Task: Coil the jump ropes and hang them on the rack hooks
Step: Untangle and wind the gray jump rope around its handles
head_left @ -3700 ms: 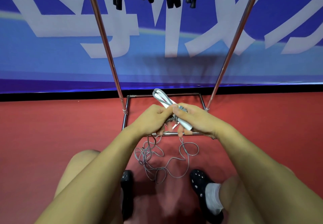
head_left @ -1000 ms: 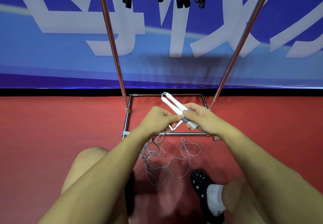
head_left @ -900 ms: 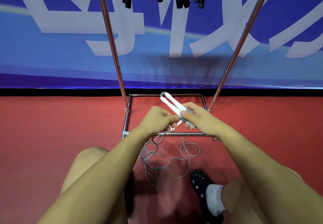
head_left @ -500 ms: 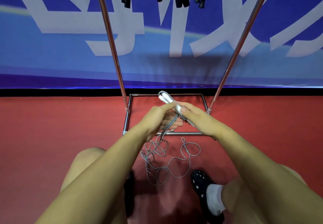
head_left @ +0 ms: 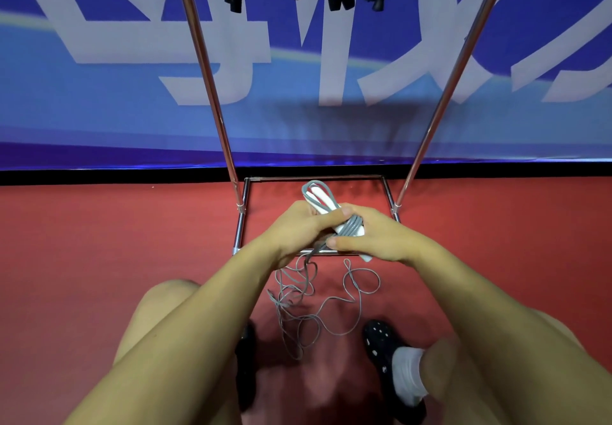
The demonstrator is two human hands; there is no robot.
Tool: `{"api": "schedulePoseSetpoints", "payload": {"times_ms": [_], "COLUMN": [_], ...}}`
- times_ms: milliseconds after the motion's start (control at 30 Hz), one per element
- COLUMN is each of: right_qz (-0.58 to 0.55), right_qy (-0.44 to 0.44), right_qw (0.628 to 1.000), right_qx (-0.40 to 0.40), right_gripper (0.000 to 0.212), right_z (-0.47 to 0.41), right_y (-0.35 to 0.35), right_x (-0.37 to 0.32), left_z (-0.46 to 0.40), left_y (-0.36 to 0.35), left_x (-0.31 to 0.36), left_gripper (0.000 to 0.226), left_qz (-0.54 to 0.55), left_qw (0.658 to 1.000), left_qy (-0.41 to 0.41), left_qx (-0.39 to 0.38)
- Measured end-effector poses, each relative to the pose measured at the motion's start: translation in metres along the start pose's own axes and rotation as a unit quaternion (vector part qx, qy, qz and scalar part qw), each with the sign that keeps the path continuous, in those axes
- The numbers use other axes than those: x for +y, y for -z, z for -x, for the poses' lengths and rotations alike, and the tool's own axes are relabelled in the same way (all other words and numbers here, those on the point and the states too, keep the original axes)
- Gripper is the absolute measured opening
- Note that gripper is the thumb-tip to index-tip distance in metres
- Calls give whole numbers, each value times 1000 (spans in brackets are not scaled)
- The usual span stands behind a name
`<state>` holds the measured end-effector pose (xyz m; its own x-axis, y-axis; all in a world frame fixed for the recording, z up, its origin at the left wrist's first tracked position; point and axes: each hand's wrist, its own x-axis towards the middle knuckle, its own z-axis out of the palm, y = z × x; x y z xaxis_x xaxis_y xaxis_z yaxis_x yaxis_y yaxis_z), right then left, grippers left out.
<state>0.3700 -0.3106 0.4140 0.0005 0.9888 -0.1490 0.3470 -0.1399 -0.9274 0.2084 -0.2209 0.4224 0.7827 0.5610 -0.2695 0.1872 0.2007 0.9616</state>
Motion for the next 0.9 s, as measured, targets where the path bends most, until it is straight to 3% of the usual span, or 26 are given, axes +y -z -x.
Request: {"api": "schedulePoseSetpoints", "payload": {"times_ms": [300,433,500,733,900], "right_qz": [-96,-88,-60,-165,-280], "right_qy": [-30,-29,-11,-10,-52], "right_qw": [994,996,997,984,958], "right_qx": [-43,17,51,66,39], "right_gripper": [35,34,31,27,61], "right_z": [4,2,1,-6,-9], "right_y": [0,8,14,16,19], "right_x": [-2,-3,-2,2,-2], "left_z": [3,5,5,3,3], "left_y": [-1,0,1,9,9], "left_x": [4,10,11,8,8], "left_gripper": [38,63,69,46,38], "left_qz": [-24,-126,-163,-173,-180], "left_qw": [999,989,984,984,983], "left_qy": [21,82,71,10,-16], "left_qx": [10,5,5,33,32]}}
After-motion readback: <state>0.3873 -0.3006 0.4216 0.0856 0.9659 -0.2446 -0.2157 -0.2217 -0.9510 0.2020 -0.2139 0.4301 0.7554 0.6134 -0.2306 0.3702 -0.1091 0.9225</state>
